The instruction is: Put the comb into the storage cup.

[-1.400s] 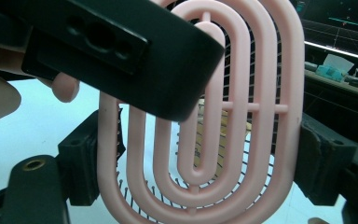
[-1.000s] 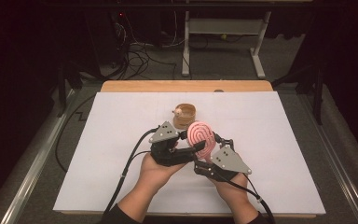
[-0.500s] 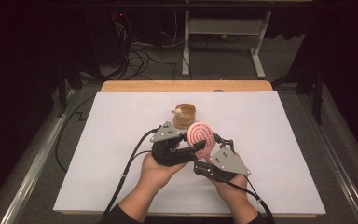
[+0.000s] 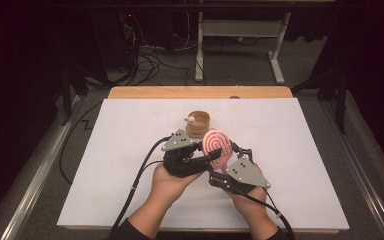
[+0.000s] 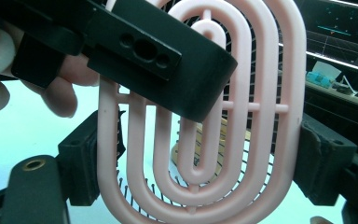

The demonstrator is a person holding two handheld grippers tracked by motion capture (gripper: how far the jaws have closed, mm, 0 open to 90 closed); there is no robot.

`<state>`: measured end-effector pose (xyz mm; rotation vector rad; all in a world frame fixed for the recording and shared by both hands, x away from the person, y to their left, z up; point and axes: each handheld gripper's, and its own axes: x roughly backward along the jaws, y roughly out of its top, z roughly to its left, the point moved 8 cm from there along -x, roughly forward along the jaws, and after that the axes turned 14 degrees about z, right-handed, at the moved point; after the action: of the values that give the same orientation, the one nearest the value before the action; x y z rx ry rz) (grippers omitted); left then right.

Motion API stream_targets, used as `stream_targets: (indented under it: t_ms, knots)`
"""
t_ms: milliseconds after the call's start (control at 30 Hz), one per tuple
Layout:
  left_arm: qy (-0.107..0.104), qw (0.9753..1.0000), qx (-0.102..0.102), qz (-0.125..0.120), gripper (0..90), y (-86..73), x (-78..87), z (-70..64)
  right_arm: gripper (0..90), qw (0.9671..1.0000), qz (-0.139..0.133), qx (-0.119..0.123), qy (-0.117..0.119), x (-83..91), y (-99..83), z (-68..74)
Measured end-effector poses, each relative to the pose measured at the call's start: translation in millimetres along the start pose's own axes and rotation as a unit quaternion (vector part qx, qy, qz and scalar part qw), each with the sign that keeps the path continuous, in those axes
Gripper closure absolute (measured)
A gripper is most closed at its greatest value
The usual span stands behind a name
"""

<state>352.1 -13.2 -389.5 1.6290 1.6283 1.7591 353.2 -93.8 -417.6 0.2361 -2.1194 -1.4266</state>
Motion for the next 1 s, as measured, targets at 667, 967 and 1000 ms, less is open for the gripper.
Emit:
stream_targets:
  t_ms: [667, 967, 1000]
  knots:
    - [-0.001, 0.9998, 0.021, -0.002, 57.8, 4.8, -0.4, -5.3, 19.6, 0.9998, -0.006, 0.0, -0.018, 2.5, 2.7, -3.9]
    - [0.005, 0.9996, 0.028, -0.003, 59.9, 5.4, -1.8, -6.3, 19.2, 0.9995, -0.005, -0.001, -0.03, 1.6, 2.0, -5.2]
    - [0.006, 0.9996, 0.028, -0.004, 60.0, 5.5, -1.7, -6.4, 19.2, 0.9995, -0.004, -0.003, -0.03, 1.5, 1.9, -5.0]
